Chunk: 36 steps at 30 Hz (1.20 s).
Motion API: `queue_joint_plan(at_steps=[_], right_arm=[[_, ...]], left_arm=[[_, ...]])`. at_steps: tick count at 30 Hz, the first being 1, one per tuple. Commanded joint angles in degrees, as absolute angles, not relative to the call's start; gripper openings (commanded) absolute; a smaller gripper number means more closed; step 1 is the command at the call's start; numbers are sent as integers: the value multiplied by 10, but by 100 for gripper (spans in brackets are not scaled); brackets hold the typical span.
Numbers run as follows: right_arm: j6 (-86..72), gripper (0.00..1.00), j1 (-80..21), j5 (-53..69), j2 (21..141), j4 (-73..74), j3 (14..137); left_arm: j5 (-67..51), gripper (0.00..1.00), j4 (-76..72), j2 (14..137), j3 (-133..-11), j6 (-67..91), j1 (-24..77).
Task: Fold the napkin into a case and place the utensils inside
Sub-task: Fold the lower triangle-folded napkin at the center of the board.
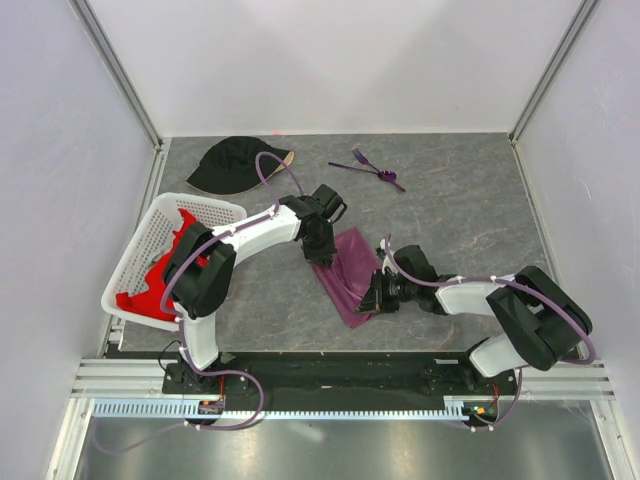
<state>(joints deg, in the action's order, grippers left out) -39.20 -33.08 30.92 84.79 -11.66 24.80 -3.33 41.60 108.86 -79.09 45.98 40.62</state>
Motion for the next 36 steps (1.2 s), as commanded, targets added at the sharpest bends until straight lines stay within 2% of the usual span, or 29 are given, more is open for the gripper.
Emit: queue_joint_plan(at_steps=[1,3,10,12,13,16,19,23,26,30,36], right_arm=[[-481,15,-362,300,835,-171,200],[-503,17,-377,284,824,-175,202],[-545,41,-446,275,816,-208,217],[-516,47,-440,269,799,-166,235],[-496,54,-436,259,788,-103,260],[-420,66,-399,233,743,-1,295],[-356,73,-346,227,723,69,319],[-316,73,-316,241,752,78,336],[-311,65,-316,256,779,58,344],[-316,46,-316,248,798,29,335],[-356,28,-325,250,822,-70,267]], left_arm=[[-51,2,393,1089,-782,472,405],[-54,2,389,1092,-779,471,405],[-60,2,379,1088,-751,462,405],[-69,2,372,1085,-746,460,405],[-71,2,368,1085,-744,456,405],[-81,2,364,1084,-741,444,406],[-75,2,355,1059,-725,439,406],[-65,2,339,1022,-705,438,406],[-62,2,337,1004,-697,441,406],[-48,7,335,988,-685,442,405],[-36,14,337,992,-689,439,403]])
